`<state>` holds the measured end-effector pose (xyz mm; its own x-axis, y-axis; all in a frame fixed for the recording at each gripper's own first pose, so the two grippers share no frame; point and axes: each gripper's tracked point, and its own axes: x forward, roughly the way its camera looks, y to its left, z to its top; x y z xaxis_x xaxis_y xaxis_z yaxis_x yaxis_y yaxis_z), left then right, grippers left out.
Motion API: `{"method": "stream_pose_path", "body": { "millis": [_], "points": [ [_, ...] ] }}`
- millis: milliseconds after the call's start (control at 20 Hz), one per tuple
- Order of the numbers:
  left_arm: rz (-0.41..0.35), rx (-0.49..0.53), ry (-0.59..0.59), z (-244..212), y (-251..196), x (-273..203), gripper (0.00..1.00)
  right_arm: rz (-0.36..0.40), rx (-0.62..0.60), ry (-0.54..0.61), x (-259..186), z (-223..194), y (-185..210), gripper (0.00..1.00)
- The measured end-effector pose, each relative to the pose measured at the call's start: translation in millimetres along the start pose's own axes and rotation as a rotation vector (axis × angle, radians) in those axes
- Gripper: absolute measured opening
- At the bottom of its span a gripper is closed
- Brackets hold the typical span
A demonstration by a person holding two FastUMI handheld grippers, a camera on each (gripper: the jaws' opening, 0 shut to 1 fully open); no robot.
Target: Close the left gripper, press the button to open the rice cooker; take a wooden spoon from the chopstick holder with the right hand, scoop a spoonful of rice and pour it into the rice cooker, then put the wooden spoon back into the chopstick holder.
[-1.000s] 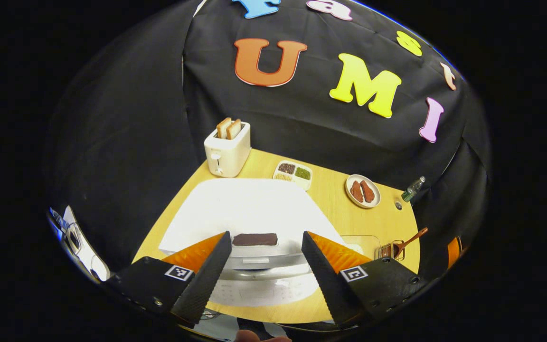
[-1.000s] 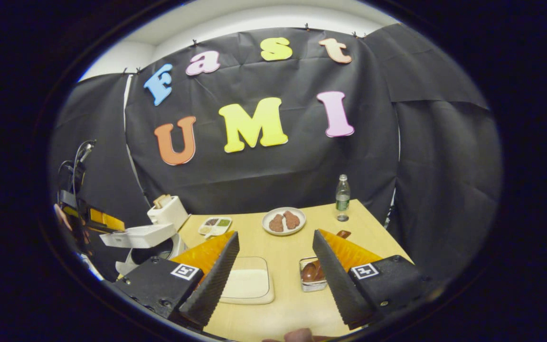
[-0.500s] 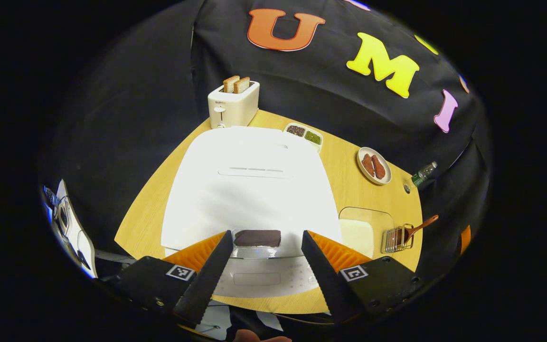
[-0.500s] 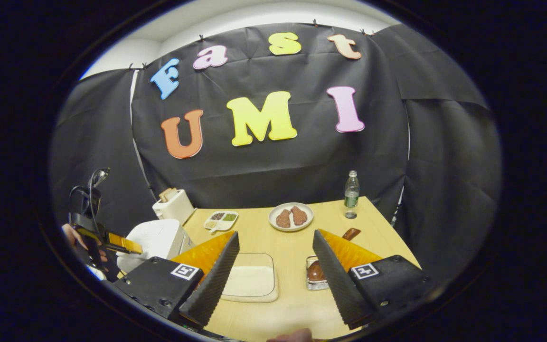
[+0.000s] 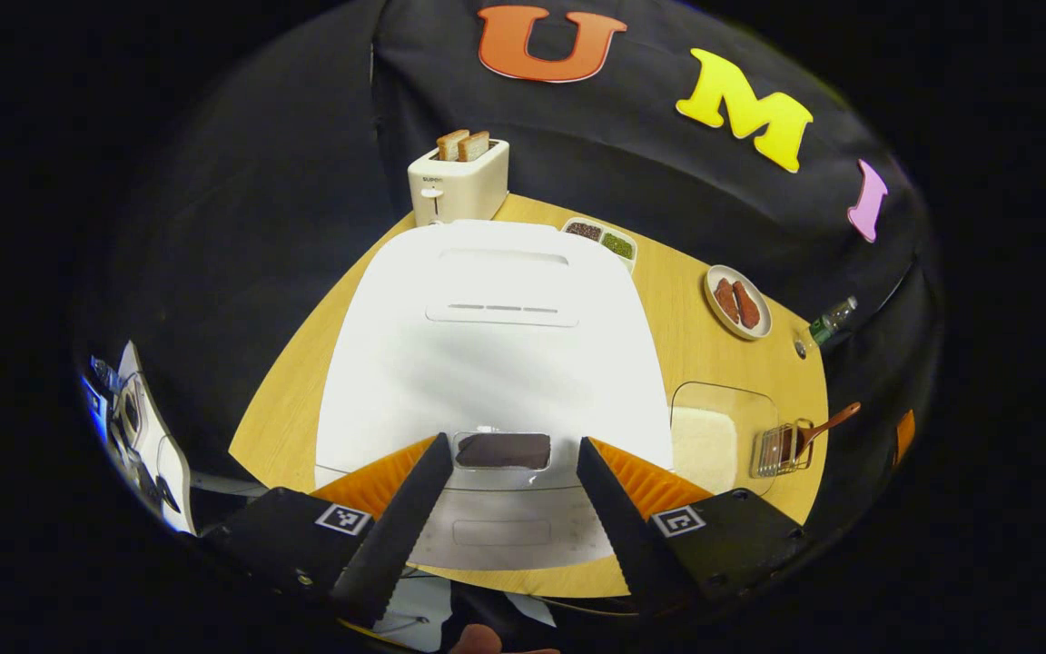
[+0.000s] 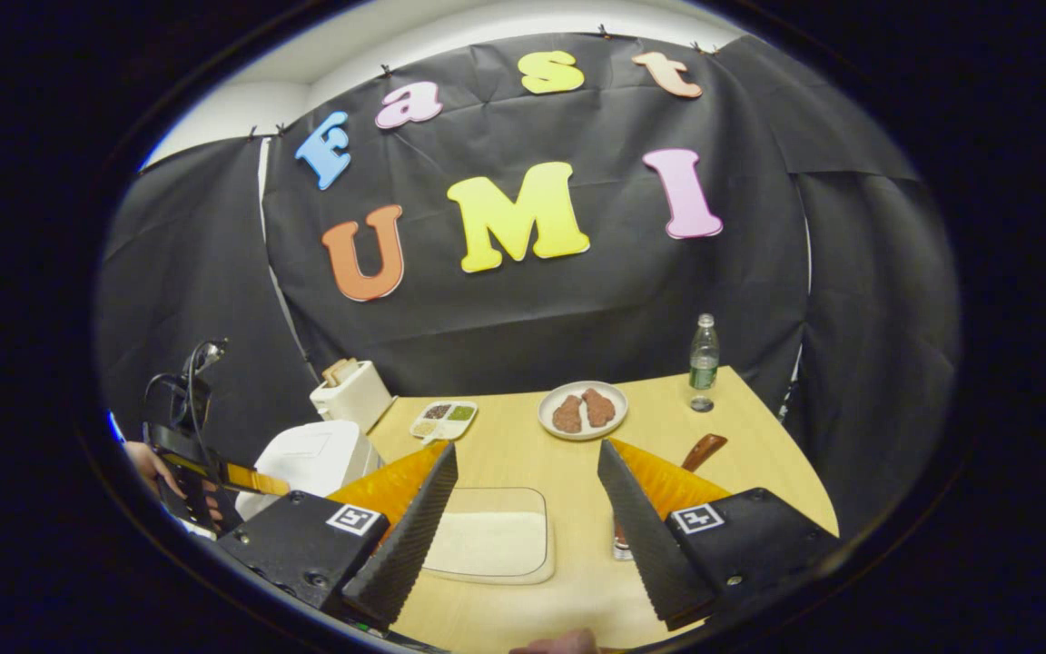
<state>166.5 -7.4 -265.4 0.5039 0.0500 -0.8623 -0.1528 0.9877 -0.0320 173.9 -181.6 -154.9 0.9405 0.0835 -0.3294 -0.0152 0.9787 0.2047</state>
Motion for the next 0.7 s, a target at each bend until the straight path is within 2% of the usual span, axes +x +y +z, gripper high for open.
{"method": "stream_pose_path", "body": {
  "millis": [50,100,150,350,500,550,650,700],
  "points": [
    [0.013,0.023,-0.009,1,0,3,0.96,0.014,0.007,0.005,2,-1,0,1.00],
    [0.015,0.010,-0.005,-1,1,3,1.00,0.026,0.009,0.008,4,-1,-1,1.00],
    [0.015,-0.008,-0.004,1,0,1,0.96,0.033,0.011,0.006,5,-1,-5,1.00],
    [0.051,0.001,-0.051,9,-1,1,0.95,0.051,0.021,-0.005,9,4,-15,1.00],
    [0.047,-0.023,-0.091,12,-3,2,0.95,0.064,0.015,-0.011,9,10,-18,0.99],
    [0.045,-0.018,-0.103,12,-2,-1,1.00,0.066,0.009,-0.015,8,12,-18,0.99],
    [0.050,-0.016,-0.132,17,2,-9,0.94,0.068,-0.005,-0.023,6,14,-18,0.99],
    [0.052,-0.023,-0.140,20,3,-14,0.94,0.068,-0.012,-0.024,5,14,-17,0.99]
  ]
}}
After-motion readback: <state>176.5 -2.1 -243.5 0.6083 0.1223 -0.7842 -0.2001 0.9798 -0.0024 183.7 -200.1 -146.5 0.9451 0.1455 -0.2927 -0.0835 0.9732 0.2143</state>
